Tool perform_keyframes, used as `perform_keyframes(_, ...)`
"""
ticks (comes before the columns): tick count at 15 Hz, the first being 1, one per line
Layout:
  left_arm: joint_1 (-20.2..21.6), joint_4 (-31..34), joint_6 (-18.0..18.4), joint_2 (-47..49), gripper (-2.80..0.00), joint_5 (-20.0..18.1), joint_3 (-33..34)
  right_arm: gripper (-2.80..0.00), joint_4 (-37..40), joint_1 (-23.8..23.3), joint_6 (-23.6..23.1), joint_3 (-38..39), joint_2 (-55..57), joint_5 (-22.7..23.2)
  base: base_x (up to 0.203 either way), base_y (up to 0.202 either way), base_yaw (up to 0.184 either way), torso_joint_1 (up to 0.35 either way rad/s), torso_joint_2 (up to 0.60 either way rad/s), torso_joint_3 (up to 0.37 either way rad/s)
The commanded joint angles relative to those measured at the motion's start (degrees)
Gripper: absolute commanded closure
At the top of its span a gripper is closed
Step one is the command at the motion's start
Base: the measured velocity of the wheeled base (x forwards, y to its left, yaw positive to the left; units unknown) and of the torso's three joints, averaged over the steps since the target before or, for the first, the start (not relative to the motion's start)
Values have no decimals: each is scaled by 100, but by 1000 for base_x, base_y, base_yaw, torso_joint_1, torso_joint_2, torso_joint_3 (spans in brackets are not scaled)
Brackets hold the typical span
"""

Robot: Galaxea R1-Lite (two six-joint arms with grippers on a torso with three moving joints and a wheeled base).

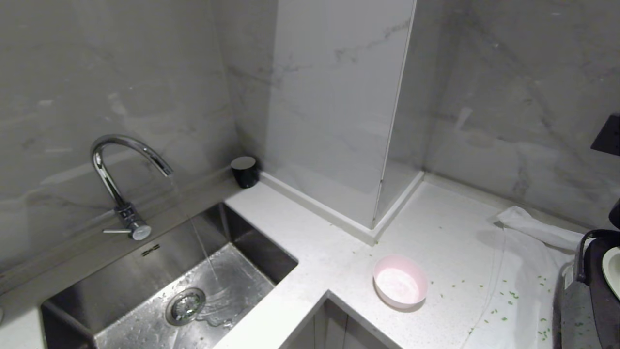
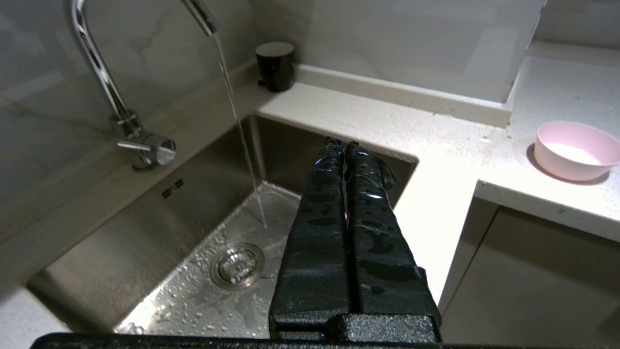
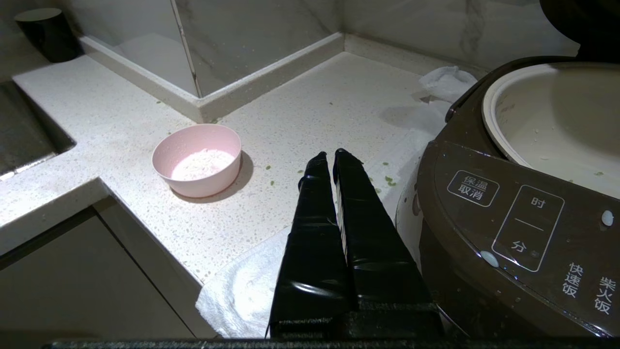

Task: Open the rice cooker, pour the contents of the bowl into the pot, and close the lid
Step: Pick up the bowl on the table

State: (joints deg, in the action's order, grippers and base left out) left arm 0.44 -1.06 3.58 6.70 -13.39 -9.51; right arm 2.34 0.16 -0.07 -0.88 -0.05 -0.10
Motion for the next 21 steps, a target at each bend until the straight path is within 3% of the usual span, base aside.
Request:
perform_keyframes(1, -12, 34, 21, -448, 0, 36, 109, 0, 3, 2, -1, 0, 5, 1, 0, 0, 0, 0, 0, 0)
perform_keyframes(5, -28, -208, 72, -678, 0, -54, 735, 0, 3, 2, -1, 0, 5, 1, 0, 0, 0, 0, 0, 0)
perform_keyframes(7, -24, -312, 73, -679, 0, -464, 758, 0, 3, 2, -1, 0, 5, 1, 0, 0, 0, 0, 0, 0)
perform_keyframes(11, -18, 546, -8, -677, 0, -450, 521, 0, 3, 2, -1, 0, 5, 1, 0, 0, 0, 0, 0, 0)
perform_keyframes(12, -12, 608, -243, -670, 0, -446, 492, 0, 3, 2, -1, 0, 5, 1, 0, 0, 0, 0, 0, 0)
perform_keyframes(13, -9, 630, -324, -601, 0, -369, 481, 0, 3, 2, -1, 0, 5, 1, 0, 0, 0, 0, 0, 0)
perform_keyframes(15, -12, 666, -284, -463, 0, 360, 485, 0, 3, 2, -1, 0, 5, 1, 0, 0, 0, 0, 0, 0)
perform_keyframes(16, -32, 676, -206, -389, 0, 538, 542, 0, 3, 2, -1, 0, 5, 1, 0, 0, 0, 0, 0, 0)
perform_keyframes(19, -22, 682, -216, -625, 0, 842, 534, 0, 3, 2, -1, 0, 5, 1, 0, 0, 0, 0, 0, 0)
perform_keyframes(21, -26, 914, 152, -680, 0, 1045, 579, 0, 3, 2, 7, 0, 5, 1, 0, 0, 0, 0, 0, 0)
